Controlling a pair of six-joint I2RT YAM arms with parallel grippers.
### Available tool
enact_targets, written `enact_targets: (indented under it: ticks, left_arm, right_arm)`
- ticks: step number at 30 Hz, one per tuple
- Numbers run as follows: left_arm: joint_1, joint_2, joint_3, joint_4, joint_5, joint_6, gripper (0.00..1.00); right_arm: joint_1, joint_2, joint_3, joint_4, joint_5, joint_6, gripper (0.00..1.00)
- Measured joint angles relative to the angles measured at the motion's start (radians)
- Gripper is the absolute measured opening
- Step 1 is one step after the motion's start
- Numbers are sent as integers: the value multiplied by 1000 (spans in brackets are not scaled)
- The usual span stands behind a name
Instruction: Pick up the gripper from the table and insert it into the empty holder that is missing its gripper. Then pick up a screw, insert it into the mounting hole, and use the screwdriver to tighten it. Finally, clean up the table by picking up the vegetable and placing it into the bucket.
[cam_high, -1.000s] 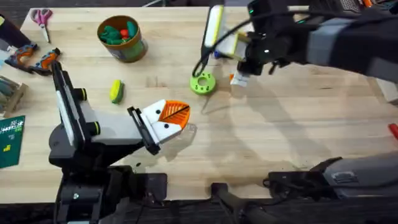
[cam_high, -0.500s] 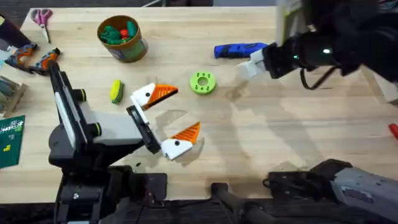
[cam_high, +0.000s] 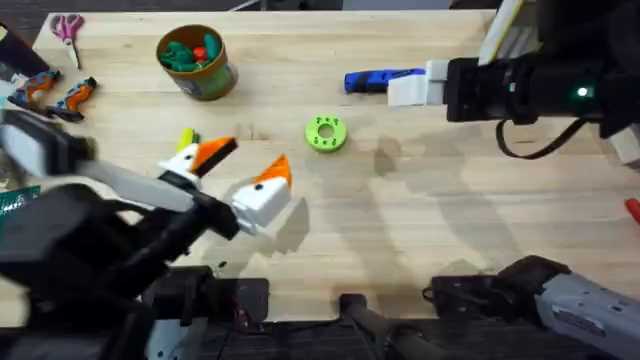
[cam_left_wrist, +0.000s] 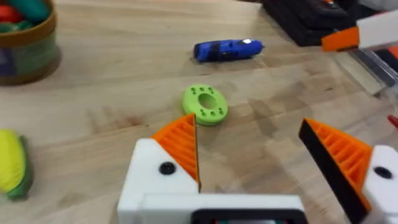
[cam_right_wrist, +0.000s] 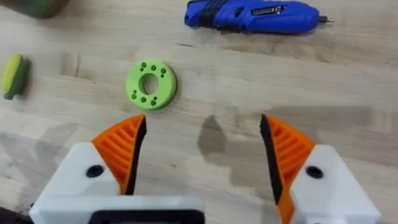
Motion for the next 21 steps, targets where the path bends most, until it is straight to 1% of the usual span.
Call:
enact_targets:
  ticks: [3,6,8,11,13,16,19,21]
  left_arm:
    - [0,88,133,-112,-70,-14,985]
    - [0,203,269,-224,-130,-1,985]
    - [0,281,354,-299,-156,27,985]
    - [0,421,500,-419,-193,93,985]
    - [0,500,577,-477,-206,139,985]
    - [0,618,684,-519,-221,206,985]
    - [0,698,741,-517,-224,224,985]
    - [0,733,748,-516,-230,224,985]
  right_arm:
    - [0,1,0,0,-2,11,994]
    - [0,1,0,0,-3,18,994]
    - [0,1,0,0,-3,20,993]
    - [0,1,0,-9,-3,25,993]
    - [0,1,0,-31,-3,25,993]
    - [0,2,0,-86,-3,26,993]
    - [0,2,7,-155,-3,26,993]
    - [0,3,27,-188,-4,26,993]
